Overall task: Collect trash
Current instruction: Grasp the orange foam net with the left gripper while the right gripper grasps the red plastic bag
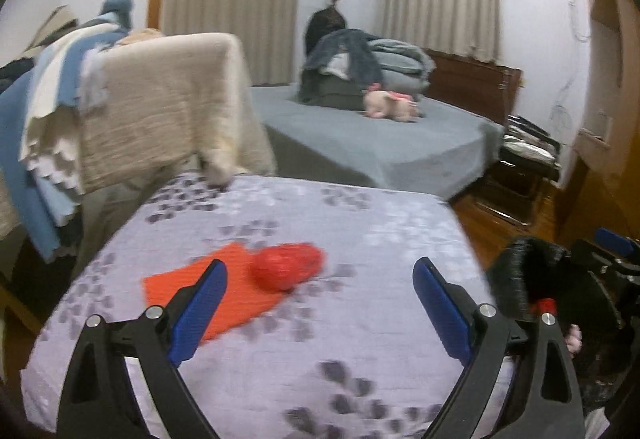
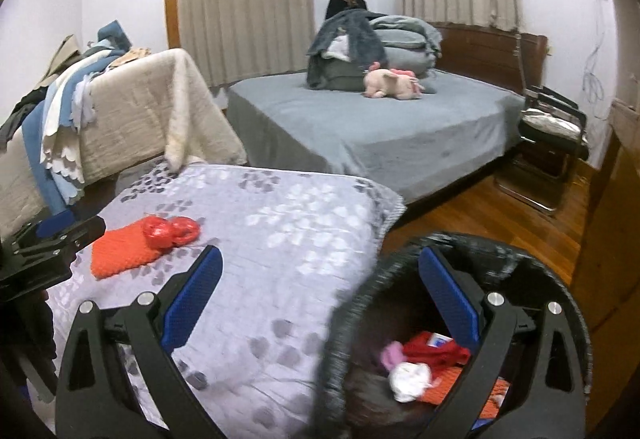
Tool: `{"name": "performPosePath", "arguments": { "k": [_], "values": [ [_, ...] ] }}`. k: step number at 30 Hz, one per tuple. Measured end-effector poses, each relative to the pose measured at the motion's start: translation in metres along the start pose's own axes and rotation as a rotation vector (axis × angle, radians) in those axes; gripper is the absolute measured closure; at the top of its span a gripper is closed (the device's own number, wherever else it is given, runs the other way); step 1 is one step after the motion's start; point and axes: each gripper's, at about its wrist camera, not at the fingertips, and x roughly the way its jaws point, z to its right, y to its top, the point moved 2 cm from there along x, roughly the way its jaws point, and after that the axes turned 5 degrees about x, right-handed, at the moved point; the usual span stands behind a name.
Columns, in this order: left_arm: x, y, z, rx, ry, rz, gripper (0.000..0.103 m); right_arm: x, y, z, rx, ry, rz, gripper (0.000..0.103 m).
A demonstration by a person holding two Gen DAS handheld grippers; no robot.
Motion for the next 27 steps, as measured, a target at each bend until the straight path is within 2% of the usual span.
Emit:
{"name": "performPosePath", "arguments": {
  "k": [5, 11, 19, 27],
  "values": [
    [0.011, -0.008, -0.046, -0.032, 0.084, -0.024, 0.011, 0.027, 0.000, -0.029, -0.012, 0.029, -0.012, 0.007],
    [0.031, -0.025, -0.084, -0.057, 0.139, -0.078, 0.011, 0.061, -0.008, -0.065, -0.046, 0.054, -0.041, 0.007],
    [0.062, -0.047, -0.109, -0.078, 0.164, -0.155, 0.011, 0.094, -0.017, -0.091, -0.072, 0.068, -0.077, 0.007],
    [0.086, -0.060, -0.119, -0.107, 0.150, -0.221, 0.012, 0.120, -0.023, -0.100, -0.085, 0.066, -0.108, 0.007]
  ]
}}
